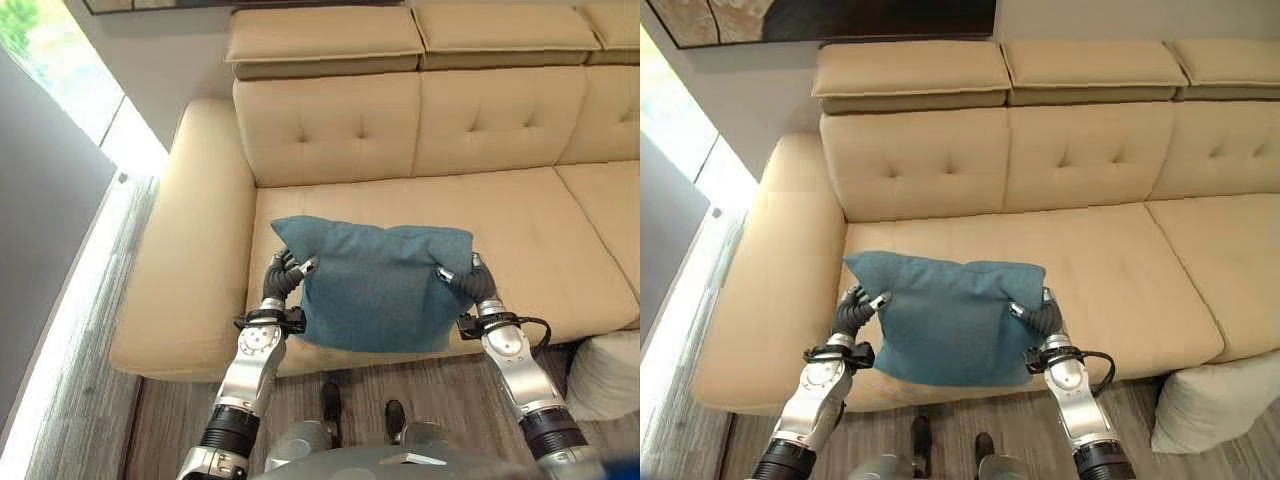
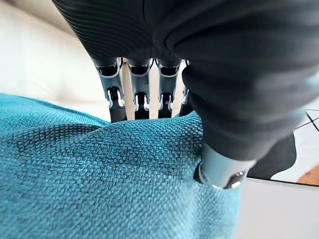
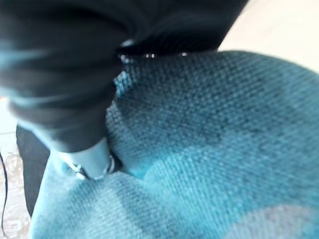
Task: Pick up all the scattered cushions and arrange them neatly on the sofa.
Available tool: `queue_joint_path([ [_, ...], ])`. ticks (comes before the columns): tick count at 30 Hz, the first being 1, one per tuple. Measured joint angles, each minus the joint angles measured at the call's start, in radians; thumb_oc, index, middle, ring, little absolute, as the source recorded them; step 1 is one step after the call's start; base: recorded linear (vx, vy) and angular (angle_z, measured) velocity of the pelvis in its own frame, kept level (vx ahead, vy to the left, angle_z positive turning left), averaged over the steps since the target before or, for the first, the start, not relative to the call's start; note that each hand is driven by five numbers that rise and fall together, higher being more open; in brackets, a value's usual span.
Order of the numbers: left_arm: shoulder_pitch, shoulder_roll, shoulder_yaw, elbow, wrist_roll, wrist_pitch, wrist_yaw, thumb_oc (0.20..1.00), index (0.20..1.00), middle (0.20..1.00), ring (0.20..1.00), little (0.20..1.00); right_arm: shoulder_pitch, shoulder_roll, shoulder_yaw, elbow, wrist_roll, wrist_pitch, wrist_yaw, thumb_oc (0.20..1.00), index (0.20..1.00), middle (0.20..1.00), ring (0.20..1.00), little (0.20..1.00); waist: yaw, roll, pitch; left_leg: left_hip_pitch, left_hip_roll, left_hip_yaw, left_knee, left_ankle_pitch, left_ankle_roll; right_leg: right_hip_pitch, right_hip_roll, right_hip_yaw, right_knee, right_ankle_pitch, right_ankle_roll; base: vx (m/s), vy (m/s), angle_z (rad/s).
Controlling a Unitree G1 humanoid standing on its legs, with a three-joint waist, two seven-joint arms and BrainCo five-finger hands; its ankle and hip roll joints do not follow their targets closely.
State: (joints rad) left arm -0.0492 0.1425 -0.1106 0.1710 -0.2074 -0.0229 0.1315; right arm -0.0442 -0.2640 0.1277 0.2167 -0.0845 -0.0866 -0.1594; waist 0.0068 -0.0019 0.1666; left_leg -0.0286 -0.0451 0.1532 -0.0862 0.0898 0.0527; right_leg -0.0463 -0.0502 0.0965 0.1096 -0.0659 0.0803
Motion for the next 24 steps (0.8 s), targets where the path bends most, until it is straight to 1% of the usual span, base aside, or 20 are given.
queue_joint_path([
  [2,-0.012,0.026,0.047,0.000,0.000,-0.004,0.002,0.200,0.200,0.200,0.200,0.200,-0.045,0.054,0.016,-0.002,0.000,0.007,0.002,0.200,0.200,0.200,0.200,0.200,0.019,0.010,0.010,0.050,-0.002,0.005,-0.005,-0.062,0.033,-0.092,0.015,0.008,0.240,-0.011,0.049,0.24,0.137,-0.61],
  [3,-0.004,0.018,0.056,0.002,0.000,-0.004,0.004,0.200,0.200,0.200,0.200,0.200,-0.043,0.060,0.017,-0.005,0.000,0.008,0.002,0.200,0.200,0.200,0.200,0.200,0.015,0.012,0.012,0.064,-0.001,0.006,-0.007,-0.067,0.035,-0.150,0.021,0.005,0.343,-0.028,0.071,0.24,-0.028,-0.10],
  [4,0.011,0.011,0.051,0.001,0.000,-0.004,0.006,0.200,0.200,0.200,0.200,0.200,-0.012,0.059,0.021,-0.021,0.000,0.008,0.002,0.200,0.200,0.200,0.200,0.200,0.002,0.009,0.006,0.081,-0.011,-0.009,-0.012,-0.085,0.027,-0.167,0.017,-0.006,0.352,-0.059,0.075,0.19,-0.061,0.13],
  [5,0.016,0.009,0.049,0.000,0.000,-0.004,0.006,0.200,0.200,0.200,0.200,0.200,-0.005,0.046,0.022,-0.022,0.000,0.008,0.002,0.200,0.200,0.200,0.200,0.200,-0.003,0.008,0.002,0.081,-0.020,-0.014,-0.011,-0.093,0.021,-0.172,0.017,-0.004,0.250,-0.060,0.066,0.11,-0.042,0.26],
  [6,0.016,0.007,0.040,0.001,0.000,-0.004,0.006,0.200,0.200,0.200,0.200,0.200,-0.008,0.036,0.020,-0.022,0.000,0.008,0.001,0.200,0.200,0.200,0.200,0.200,-0.001,-0.001,-0.002,0.078,-0.023,-0.013,-0.010,-0.094,0.021,-0.191,0.021,-0.006,0.146,-0.030,0.047,0.13,-0.088,0.16],
  [7,0.026,0.007,0.037,0.001,0.000,-0.003,0.006,0.200,0.200,0.200,0.200,0.200,-0.005,0.030,0.020,-0.022,0.000,0.009,0.000,0.200,0.200,0.200,0.200,0.200,-0.005,-0.002,-0.003,0.080,-0.030,-0.010,-0.007,-0.091,0.019,-0.204,0.028,-0.009,0.072,0.037,0.044,0.14,-0.152,0.24],
  [8,0.037,0.000,0.033,0.001,0.000,-0.002,0.006,0.200,0.200,0.200,0.200,0.200,0.005,0.027,0.020,-0.023,0.000,0.009,0.000,0.200,0.200,0.200,0.200,0.200,-0.014,-0.007,-0.009,0.084,-0.043,-0.026,-0.006,-0.091,0.021,-0.196,0.026,-0.009,0.061,0.076,0.035,0.17,-0.214,0.32],
  [10,0.035,-0.005,0.032,0.001,-0.001,-0.001,0.007,0.200,0.200,0.200,0.200,0.200,0.006,0.023,0.021,-0.021,0.000,0.010,0.000,0.200,0.200,0.200,0.200,0.200,-0.019,-0.008,-0.011,0.083,-0.047,-0.050,-0.002,-0.090,0.025,-0.177,0.039,-0.014,0.035,0.096,0.016,0.10,-0.168,0.41],
  [11,0.031,-0.010,0.033,0.001,-0.001,-0.002,0.007,0.200,0.200,0.200,0.200,0.200,0.006,0.022,0.020,-0.016,0.000,0.011,0.000,0.200,0.200,0.200,0.200,0.200,-0.020,-0.008,-0.012,0.085,-0.044,-0.071,-0.001,-0.089,0.025,-0.152,0.054,-0.018,-0.005,0.110,-0.002,0.09,-0.177,0.64],
  [12,0.029,-0.015,0.033,0.001,-0.004,-0.002,0.007,0.200,0.200,0.200,0.200,0.200,0.005,0.018,0.018,-0.005,0.000,0.010,0.000,0.200,0.200,0.200,0.200,0.200,-0.019,-0.015,-0.015,0.091,-0.049,-0.084,0.001,-0.089,0.025,-0.116,0.062,-0.023,-0.072,0.158,-0.052,0.07,-0.179,0.62],
  [14,0.050,-0.046,0.033,0.002,-0.015,-0.002,0.008,0.200,0.200,0.200,0.200,0.200,0.008,0.012,0.014,0.026,0.000,0.010,0.000,0.200,0.200,0.200,0.200,0.200,-0.009,-0.002,-0.019,0.116,-0.036,-0.125,0.016,-0.085,-0.006,-0.038,0.064,-0.048,-0.114,0.146,-0.076,0.09,-0.257,0.62],
  [16,0.042,-0.054,0.019,0.002,-0.015,-0.002,0.005,0.200,0.200,0.200,0.200,0.200,0.014,0.007,-0.011,0.040,0.000,0.007,0.001,0.200,0.200,0.200,0.200,0.200,-0.019,-0.016,-0.017,0.077,-0.041,-0.144,0.114,-0.088,-0.019,-0.001,0.049,-0.079,-0.130,0.141,-0.081,0.07,-0.141,0.85],
  [17,0.032,-0.050,0.007,-0.001,-0.017,-0.003,0.005,0.200,0.200,0.200,0.200,0.200,0.012,0.007,-0.025,0.038,0.000,0.007,0.000,0.200,0.200,0.200,0.200,0.200,-0.016,-0.038,-0.021,0.042,-0.056,-0.133,0.182,-0.093,-0.032,0.017,0.027,-0.082,-0.155,0.129,-0.101,0.09,-0.081,0.60],
  [18,0.031,-0.051,0.009,-0.001,-0.018,-0.004,0.006,0.200,0.200,0.200,0.200,0.200,0.003,0.008,-0.026,0.038,0.000,0.007,0.000,0.200,0.200,0.200,0.200,0.200,-0.015,-0.041,-0.019,0.036,-0.053,-0.133,0.197,-0.102,-0.042,0.027,0.027,-0.082,-0.168,0.132,-0.113,0.10,-0.056,0.40],
  [19,0.027,-0.043,0.009,-0.001,-0.018,-0.004,0.004,0.200,0.200,0.200,0.200,0.200,0.002,0.009,-0.031,0.035,0.000,0.004,0.001,0.200,0.200,0.200,0.200,0.200,-0.012,-0.054,-0.016,0.001,-0.043,-0.123,0.232,-0.130,-0.056,0.042,0.027,-0.070,-0.196,0.127,-0.151,0.11,-0.036,0.11],
  [20,0.026,-0.037,0.007,-0.003,-0.018,-0.004,0.001,0.200,0.200,0.200,0.200,0.200,0.002,0.010,-0.033,0.035,0.000,0.004,0.001,0.200,0.200,0.200,0.200,0.200,-0.010,-0.063,-0.011,-0.014,-0.021,-0.111,0.220,-0.134,-0.059,0.045,0.028,-0.066,-0.201,0.126,-0.154,0.11,0.007,0.08],
  [21,0.026,-0.037,0.004,-0.003,-0.018,-0.003,0.001,0.200,0.200,0.200,0.200,0.200,0.003,0.009,-0.036,0.035,0.000,0.004,0.001,0.200,0.200,0.200,0.200,0.200,-0.011,-0.076,-0.004,-0.044,0.024,-0.106,0.156,-0.127,-0.068,0.045,0.028,-0.065,-0.201,0.126,-0.155,0.11,0.034,-0.06],
  [22,0.026,-0.037,0.001,-0.002,-0.018,-0.003,0.000,0.200,0.200,0.200,0.200,0.200,0.003,0.008,-0.040,0.035,0.000,0.004,0.001,0.200,0.200,0.200,0.200,0.200,-0.013,-0.077,-0.003,-0.060,0.039,-0.109,0.137,-0.112,-0.080,0.042,0.029,-0.061,-0.201,0.126,-0.152,0.11,0.063,-0.33],
  [23,0.029,-0.037,0.001,-0.002,-0.018,-0.003,0.000,0.200,0.200,0.200,0.200,0.200,0.001,0.007,-0.040,0.035,0.000,0.004,0.001,0.200,0.200,0.200,0.200,0.200,-0.006,-0.072,-0.005,-0.055,0.049,-0.111,0.134,-0.083,-0.093,0.038,0.036,-0.041,-0.200,0.129,-0.145,0.10,0.078,-0.50],
  [24,0.027,-0.037,0.002,-0.002,-0.018,-0.003,0.000,0.200,0.200,0.200,0.200,0.200,0.002,0.007,-0.041,0.035,0.000,0.004,0.001,0.200,0.200,0.200,0.200,0.200,-0.017,-0.053,-0.008,-0.030,0.065,-0.107,0.100,-0.072,-0.087,0.038,0.050,-0.028,-0.200,0.134,-0.131,0.18,0.122,-0.56],
])
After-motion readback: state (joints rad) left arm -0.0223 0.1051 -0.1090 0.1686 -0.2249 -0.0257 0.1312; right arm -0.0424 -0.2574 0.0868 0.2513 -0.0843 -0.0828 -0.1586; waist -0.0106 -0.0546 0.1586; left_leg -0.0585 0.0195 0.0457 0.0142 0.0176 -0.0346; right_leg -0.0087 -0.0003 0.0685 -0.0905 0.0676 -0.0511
